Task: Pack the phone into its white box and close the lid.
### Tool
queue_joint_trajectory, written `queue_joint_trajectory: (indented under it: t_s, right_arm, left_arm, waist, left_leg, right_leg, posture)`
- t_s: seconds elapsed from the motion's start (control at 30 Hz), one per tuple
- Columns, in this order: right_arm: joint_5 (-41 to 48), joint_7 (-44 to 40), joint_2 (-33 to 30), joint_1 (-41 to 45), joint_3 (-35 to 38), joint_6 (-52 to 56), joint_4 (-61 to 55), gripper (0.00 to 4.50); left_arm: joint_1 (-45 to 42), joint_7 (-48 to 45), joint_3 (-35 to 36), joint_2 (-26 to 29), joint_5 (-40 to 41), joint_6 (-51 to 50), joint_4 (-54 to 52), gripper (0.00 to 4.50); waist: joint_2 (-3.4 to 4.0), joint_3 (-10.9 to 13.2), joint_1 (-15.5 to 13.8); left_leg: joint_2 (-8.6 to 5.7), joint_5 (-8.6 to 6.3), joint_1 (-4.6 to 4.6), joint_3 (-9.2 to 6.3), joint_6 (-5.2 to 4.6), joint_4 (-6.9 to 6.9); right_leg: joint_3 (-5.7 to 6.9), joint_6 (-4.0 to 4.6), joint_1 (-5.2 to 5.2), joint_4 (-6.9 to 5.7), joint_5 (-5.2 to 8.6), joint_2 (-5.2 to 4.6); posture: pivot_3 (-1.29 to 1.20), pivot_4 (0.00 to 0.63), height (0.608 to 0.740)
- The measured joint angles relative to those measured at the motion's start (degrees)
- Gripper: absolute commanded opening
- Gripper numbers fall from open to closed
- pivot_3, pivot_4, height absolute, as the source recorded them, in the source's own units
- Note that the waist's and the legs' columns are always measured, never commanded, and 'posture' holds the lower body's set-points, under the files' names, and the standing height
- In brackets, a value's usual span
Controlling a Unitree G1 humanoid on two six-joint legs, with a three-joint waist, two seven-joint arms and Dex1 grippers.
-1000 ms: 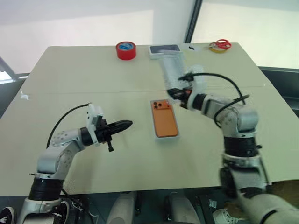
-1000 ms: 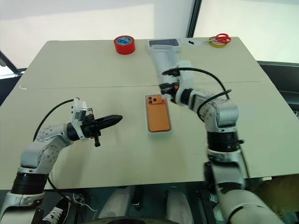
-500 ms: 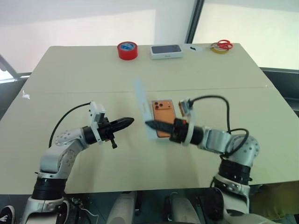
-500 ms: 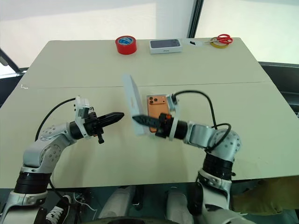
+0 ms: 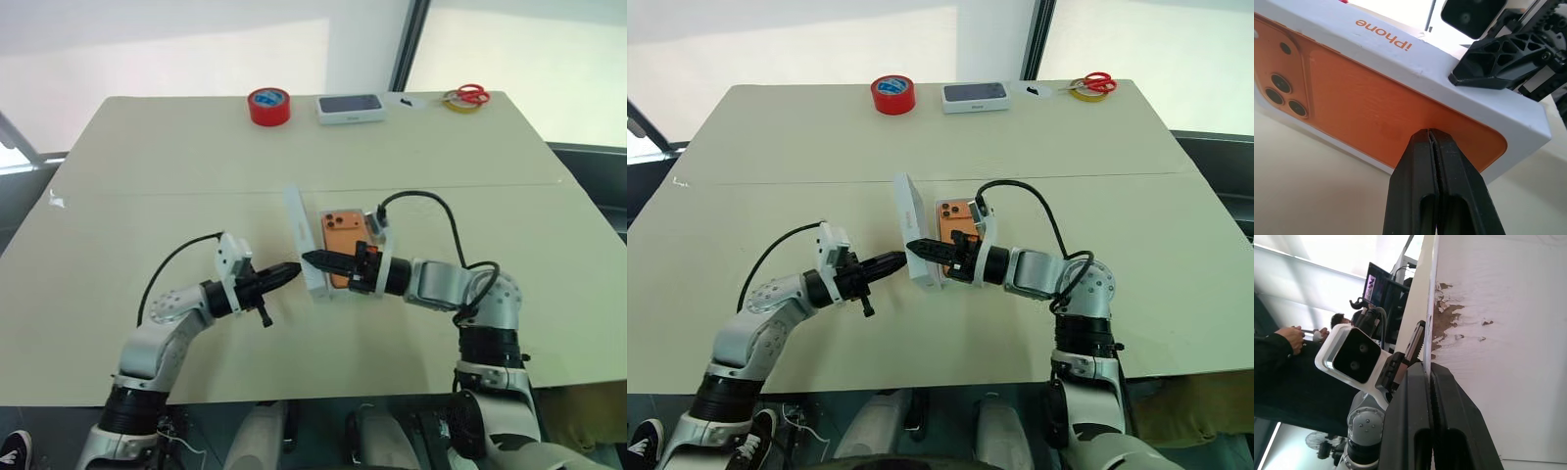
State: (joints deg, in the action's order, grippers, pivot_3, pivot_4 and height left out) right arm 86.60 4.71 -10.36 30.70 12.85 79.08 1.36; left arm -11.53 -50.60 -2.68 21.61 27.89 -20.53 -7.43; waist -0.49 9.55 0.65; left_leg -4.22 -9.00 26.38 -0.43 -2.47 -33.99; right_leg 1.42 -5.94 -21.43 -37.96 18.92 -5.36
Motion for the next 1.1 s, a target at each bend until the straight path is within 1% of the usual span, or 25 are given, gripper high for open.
queue_joint_trajectory:
  t_s: [0.03, 0.07, 0.13, 0.2, 0.23, 0.27, 0.37, 0.5, 0.6, 0.73, 0.77, 0.83, 0.87, 0.93, 0.97, 1.03, 1.1]
  right_arm:
    - [-0.8, -0.7, -0.3, 0.1, -0.2, -0.7, 0.0, 0.00]
    - [-1.3, -1.5, -0.8, 0.1, -0.3, -1.1, 0.2, 0.28]
    - [-2.2, -2.5, -1.8, 0.5, -0.3, -1.7, 1.3, 0.99]
    - [-4.4, -3.4, -3.0, 0.6, -0.7, -2.4, 1.9, 1.95]
    - [-5.5, -4.1, -3.8, 0.8, -1.0, -2.8, 1.9, 2.52]
    - [-6.6, -4.9, -4.5, 0.9, -1.1, -3.2, 1.9, 2.92]
    - [-11.4, -9.4, -7.9, 0.8, -2.5, -5.7, 1.5, 2.92]
    - [-21.3, -17.2, -17.9, -1.3, -4.4, -10.2, 0.9, 2.92]
    - [-28.3, -23.3, -22.7, -1.7, -6.7, -14.6, -0.2, 2.92]
    - [-37.6, -26.5, -24.0, -1.9, -9.8, -21.6, -1.4, 2.92]
    - [-39.8, -27.2, -24.1, -2.3, -10.8, -23.4, -2.5, 2.70]
    - [-43.8, -28.5, -24.1, -3.2, -12.5, -27.0, -3.9, 2.07]
    - [-45.8, -29.1, -24.2, -3.5, -13.3, -28.8, -4.1, 1.62]
    - [-49.1, -29.9, -24.1, -3.8, -14.1, -31.7, -4.1, 0.50]
    - [-50.6, -30.2, -24.2, -3.8, -14.5, -32.9, -4.1, 0.04]
    - [-54.8, -31.7, -24.4, -3.7, -16.3, -36.6, -4.2, 0.04]
    - [-57.4, -32.9, -24.4, -3.7, -17.2, -38.7, -4.2, 0.04]
  left_arm:
    - [-0.5, 0.1, -0.2, -0.6, -0.4, 0.2, 0.8, 0.06]
    - [-1.0, 0.2, -0.5, -1.3, -0.9, 0.6, 1.6, 0.01]
    - [-2.3, 0.4, -1.0, -2.4, -1.6, 1.2, 3.3, 0.00]
    - [-4.1, 0.5, -1.3, -3.8, -2.3, 1.5, 5.2, 0.00]
    - [-4.8, 0.5, -1.3, -4.4, -2.5, 1.7, 6.0, 0.00]
    - [-5.4, 0.4, -1.7, -5.0, -2.8, 2.3, 6.8, 0.00]
    - [-7.7, 0.6, -3.0, -7.6, -3.7, 3.3, 9.3, 0.00]
    - [-10.3, 0.9, -5.6, -11.5, -4.8, 4.3, 12.0, 0.00]
    - [-11.0, 1.0, -5.7, -11.9, -5.3, 4.8, 13.7, 0.00]
    - [-10.9, 0.2, -5.7, -10.4, -5.8, 4.7, 13.7, 0.00]
    - [-10.5, -0.3, -5.6, -9.2, -5.8, 4.5, 13.4, 0.00]
    - [-9.2, -1.1, -5.3, -6.7, -5.7, 3.5, 12.4, 0.00]
    - [-8.1, -1.8, -5.2, -5.2, -5.2, 2.3, 11.0, 0.00]
    - [-6.2, -3.1, -4.8, -2.2, -3.7, -0.2, 7.8, 0.00]
    - [-5.7, -3.7, -4.7, -0.9, -3.3, -1.3, 6.4, 0.00]
    - [-4.6, -4.4, -4.4, 2.0, -2.5, -3.1, 4.0, 0.00]
    - [-4.4, -4.2, -3.9, 3.4, -2.5, -3.9, 3.9, 0.00]
  waist:
    - [-0.01, 0.0, 0.0]
    - [-0.01, 0.0, -0.1]
    - [-0.02, 0.0, -0.1]
    - [-0.02, 0.0, -0.2]
    - [-0.02, 0.0, -0.1]
    - [-0.02, 0.0, -0.2]
    - [-0.03, 0.0, -0.3]
    - [-0.06, 0.0, -1.1]
    - [-0.06, 0.0, -0.7]
    - [-0.05, 0.0, -0.4]
    - [-0.06, 0.0, -0.3]
    - [-0.05, 0.0, -0.1]
    - [-0.06, 0.0, 0.0]
    - [-0.05, 0.0, 0.0]
    - [-0.05, 0.0, 0.0]
    - [-0.04, 0.0, -0.1]
    - [-0.04, 0.0, -0.2]
  left_leg:
    - [0.00, 0.00, 0.00, 0.00, -0.01, -0.01]
    - [0.00, 0.01, 0.00, 0.00, -0.01, -0.03]
    - [0.00, 0.00, 0.00, 0.00, -0.03, -0.09]
    - [0.00, -0.01, 0.00, 0.00, -0.05, -0.13]
    - [0.00, -0.01, 0.01, 0.00, -0.06, -0.13]
    - [0.00, -0.01, 0.01, 0.00, -0.06, -0.13]
    - [-0.01, -0.02, 0.02, 0.00, -0.08, -0.17]
    - [-0.02, -0.07, 0.10, 0.04, -0.17, -0.28]
    - [0.05, -0.06, 0.12, 0.07, -0.17, -0.26]
    - [0.08, -0.06, 0.11, 0.06, -0.17, -0.24]
    - [0.08, -0.06, 0.12, 0.06, -0.16, -0.23]
    - [0.07, -0.06, 0.12, 0.06, -0.16, -0.23]
    - [0.06, -0.06, 0.13, 0.06, -0.16, -0.24]
    - [0.06, -0.06, 0.10, 0.06, -0.16, -0.24]
    - [0.06, -0.07, 0.09, 0.05, -0.15, -0.24]
    - [0.06, -0.07, 0.05, 0.04, -0.14, -0.24]
    - [0.05, -0.07, 0.06, 0.04, -0.14, -0.24]
  right_leg:
    - [0.00, 0.00, 0.01, 0.00, 0.00, 0.00]
    - [0.01, -0.01, 0.03, 0.00, 0.00, 0.00]
    - [0.03, -0.01, 0.06, 0.00, 0.00, 0.00]
    - [0.04, -0.01, 0.07, -0.01, -0.01, 0.00]
    - [0.04, -0.01, 0.07, 0.00, -0.01, 0.00]
    - [0.04, -0.01, 0.07, -0.01, -0.01, 0.00]
    - [0.06, -0.03, 0.09, 0.00, -0.01, 0.00]
    - [0.06, -0.04, 0.12, 0.02, -0.02, -0.01]
    - [0.03, -0.04, 0.25, -0.02, -0.01, 0.03]
    - [0.04, -0.05, 0.22, -0.02, -0.01, 0.06]
    - [0.04, -0.05, 0.22, -0.01, -0.01, 0.05]
    - [0.03, -0.05, 0.21, 0.01, -0.01, 0.04]
    - [0.03, -0.05, 0.16, 0.01, -0.01, 0.03]
    - [0.03, -0.04, 0.07, 0.03, 0.00, 0.02]
    - [0.03, -0.03, 0.06, 0.03, 0.00, 0.01]
    - [0.03, -0.02, 0.08, 0.05, 0.01, 0.01]
    - [0.03, -0.02, 0.08, 0.06, 0.00, 0.00]
  posture:
    - [0.00, 0.150, 0.738]
    - [0.00, 0.150, 0.738]
    - [0.00, 0.150, 0.738]
    - [0.00, 0.150, 0.738]
    - [0.00, 0.150, 0.738]
    - [0.00, 0.150, 0.738]
    - [0.00, 0.150, 0.738]
    - [0.00, 0.150, 0.738]
    - [0.00, 0.150, 0.738]
    - [0.00, 0.150, 0.738]
    - [0.00, 0.150, 0.738]
    - [0.00, 0.150, 0.738]
    - [0.00, 0.150, 0.738]
    - [0.00, 0.150, 0.738]
    - [0.00, 0.150, 0.738]
    - [0.00, 0.150, 0.738]
    - [0.00, 0.150, 0.738]
